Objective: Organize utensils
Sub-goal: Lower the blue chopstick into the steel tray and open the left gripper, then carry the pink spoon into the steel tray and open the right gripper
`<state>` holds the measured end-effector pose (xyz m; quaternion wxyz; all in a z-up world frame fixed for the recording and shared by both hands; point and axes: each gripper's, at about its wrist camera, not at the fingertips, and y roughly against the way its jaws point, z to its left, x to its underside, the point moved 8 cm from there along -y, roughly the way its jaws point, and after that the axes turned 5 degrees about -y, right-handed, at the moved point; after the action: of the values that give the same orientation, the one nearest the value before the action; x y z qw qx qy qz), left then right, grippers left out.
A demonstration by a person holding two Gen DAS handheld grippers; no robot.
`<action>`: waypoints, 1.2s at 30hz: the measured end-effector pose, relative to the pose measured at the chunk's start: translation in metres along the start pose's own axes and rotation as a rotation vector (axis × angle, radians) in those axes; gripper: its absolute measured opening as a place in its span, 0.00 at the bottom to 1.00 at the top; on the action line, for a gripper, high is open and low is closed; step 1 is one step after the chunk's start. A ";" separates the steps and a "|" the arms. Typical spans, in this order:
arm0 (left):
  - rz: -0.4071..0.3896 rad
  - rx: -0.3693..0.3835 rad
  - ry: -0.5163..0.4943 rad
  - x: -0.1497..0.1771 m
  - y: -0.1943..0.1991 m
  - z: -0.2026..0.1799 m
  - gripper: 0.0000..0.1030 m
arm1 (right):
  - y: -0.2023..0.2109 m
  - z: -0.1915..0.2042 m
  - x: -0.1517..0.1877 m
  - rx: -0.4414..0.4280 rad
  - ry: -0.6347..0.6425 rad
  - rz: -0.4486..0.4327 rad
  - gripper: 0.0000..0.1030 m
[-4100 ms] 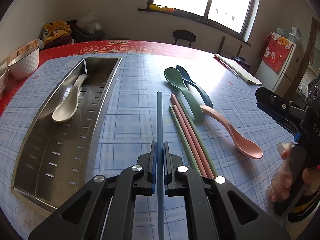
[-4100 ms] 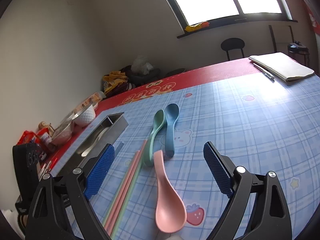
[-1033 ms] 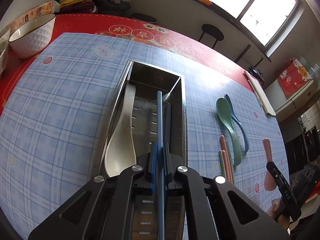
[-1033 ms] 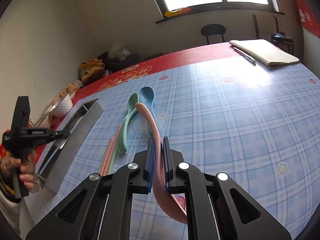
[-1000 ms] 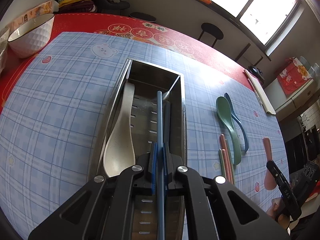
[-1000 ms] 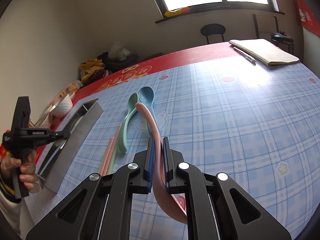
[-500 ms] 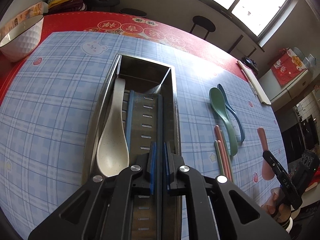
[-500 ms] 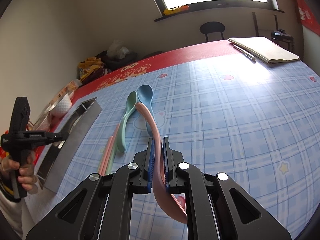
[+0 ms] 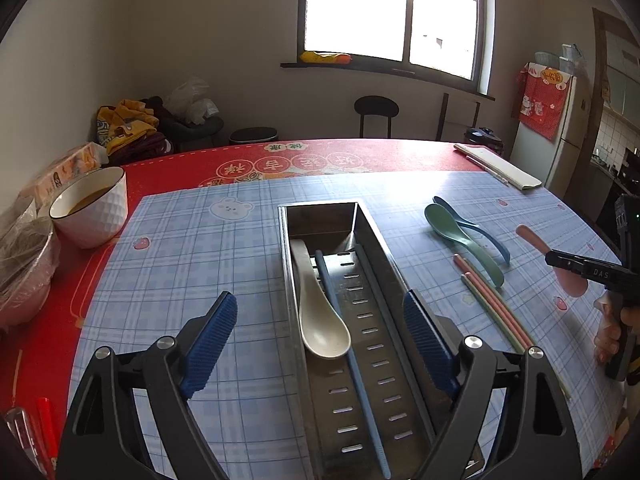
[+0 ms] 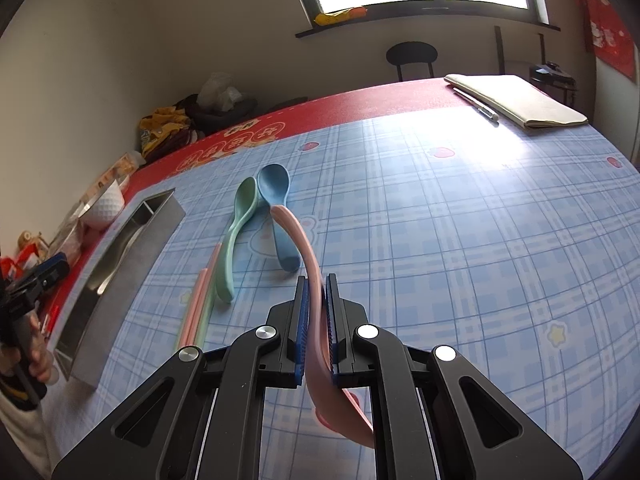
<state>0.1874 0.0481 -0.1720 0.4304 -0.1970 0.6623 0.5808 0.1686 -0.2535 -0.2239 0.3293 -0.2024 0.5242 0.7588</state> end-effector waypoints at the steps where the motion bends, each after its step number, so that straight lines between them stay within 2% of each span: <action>1: -0.006 0.002 -0.003 0.002 -0.001 0.001 0.88 | -0.001 -0.001 0.000 0.015 -0.001 0.006 0.08; 5: -0.035 -0.013 -0.008 0.007 -0.004 0.009 0.94 | -0.006 -0.001 0.001 0.094 0.010 0.041 0.08; 7: -0.059 0.010 0.016 0.006 -0.001 0.015 0.94 | -0.005 0.006 -0.001 0.110 0.009 0.054 0.08; 10: -0.077 0.046 0.062 0.005 0.003 0.024 0.94 | -0.003 0.030 -0.008 0.070 -0.007 0.057 0.08; 13: -0.097 0.063 0.117 0.004 0.009 0.039 0.94 | -0.005 0.068 -0.016 0.037 0.018 0.063 0.08; 20: -0.118 0.009 0.224 0.006 0.017 0.073 0.94 | -0.041 0.180 -0.023 -0.055 0.046 0.159 0.08; 25: -0.114 -0.017 0.255 0.009 0.016 0.085 0.94 | -0.076 0.241 -0.026 -0.042 0.046 0.233 0.08; 30: -0.112 -0.017 0.314 0.012 0.016 0.096 0.94 | -0.111 0.250 -0.019 0.054 0.007 0.289 0.08; 36: -0.119 -0.019 0.344 0.012 0.017 0.103 0.94 | -0.125 0.254 -0.017 0.095 -0.003 0.288 0.08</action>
<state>0.2033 0.1517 -0.1670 0.3426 -0.3362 0.7078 0.5183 0.2794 0.0063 -0.2021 0.2272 -0.1081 0.5827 0.7727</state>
